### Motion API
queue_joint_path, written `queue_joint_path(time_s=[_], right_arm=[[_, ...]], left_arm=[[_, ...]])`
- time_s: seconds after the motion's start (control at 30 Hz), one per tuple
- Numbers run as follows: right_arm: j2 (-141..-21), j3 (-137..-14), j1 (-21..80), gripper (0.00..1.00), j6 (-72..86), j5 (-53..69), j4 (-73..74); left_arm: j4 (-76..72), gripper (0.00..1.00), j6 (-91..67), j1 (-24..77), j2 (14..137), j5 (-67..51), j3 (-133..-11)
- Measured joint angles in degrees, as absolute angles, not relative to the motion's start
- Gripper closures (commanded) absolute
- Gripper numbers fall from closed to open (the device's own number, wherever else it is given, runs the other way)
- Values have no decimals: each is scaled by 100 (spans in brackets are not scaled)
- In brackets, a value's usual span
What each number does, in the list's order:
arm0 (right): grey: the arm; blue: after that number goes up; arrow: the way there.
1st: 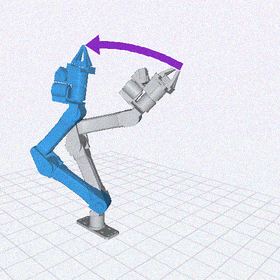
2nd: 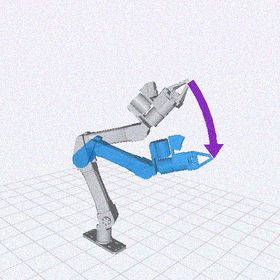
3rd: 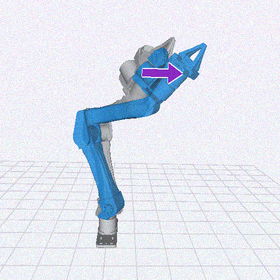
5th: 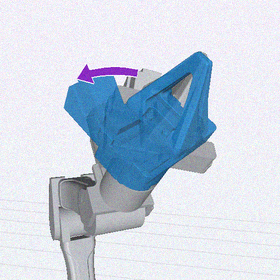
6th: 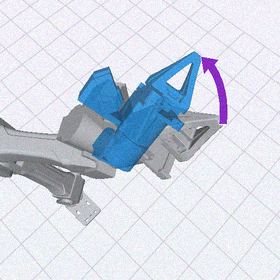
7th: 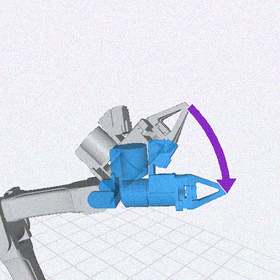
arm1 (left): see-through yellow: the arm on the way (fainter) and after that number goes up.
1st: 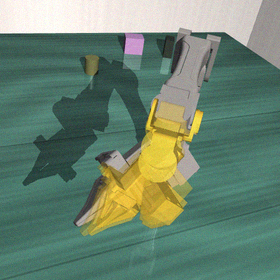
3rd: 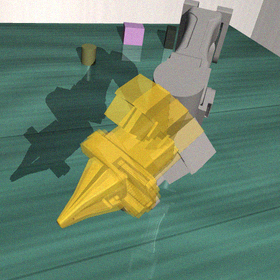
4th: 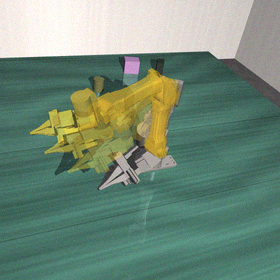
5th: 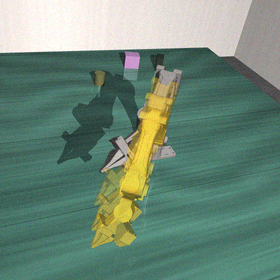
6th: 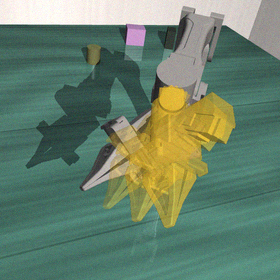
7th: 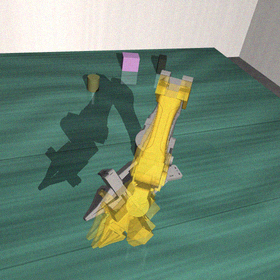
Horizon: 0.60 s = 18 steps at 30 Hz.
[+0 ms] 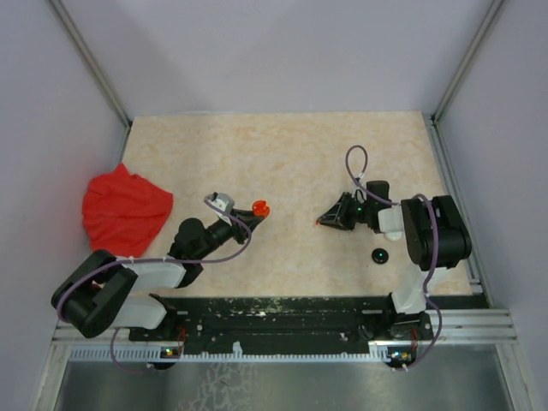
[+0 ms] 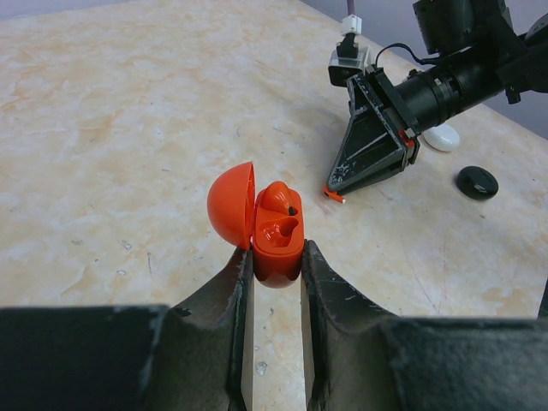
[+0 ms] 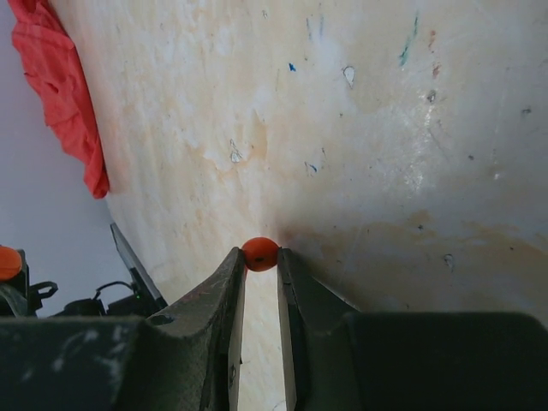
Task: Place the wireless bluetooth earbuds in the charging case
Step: Pick up the earbud from the center of the board.
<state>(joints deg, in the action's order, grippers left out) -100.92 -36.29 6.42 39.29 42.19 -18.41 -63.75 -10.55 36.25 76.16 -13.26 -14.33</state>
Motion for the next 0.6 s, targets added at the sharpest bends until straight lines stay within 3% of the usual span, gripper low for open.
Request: queue_joint_path(time_s=[0.1,0.2,0.6], right_arm=[[-10053,-3632,620,79,3924,4139,-1754],[-9933,-3632,620,71,3905,3964,-1570],[-9494,-3597,620,71,3632,3483,-1105]], left_arm=[[-6377,99,-1059,3625,7616,-1326,-1433],[-6377,99,-1066,3625,7616,-1326,-1433],[-6379,99,-1120,3625,7618,-1328,-1433]])
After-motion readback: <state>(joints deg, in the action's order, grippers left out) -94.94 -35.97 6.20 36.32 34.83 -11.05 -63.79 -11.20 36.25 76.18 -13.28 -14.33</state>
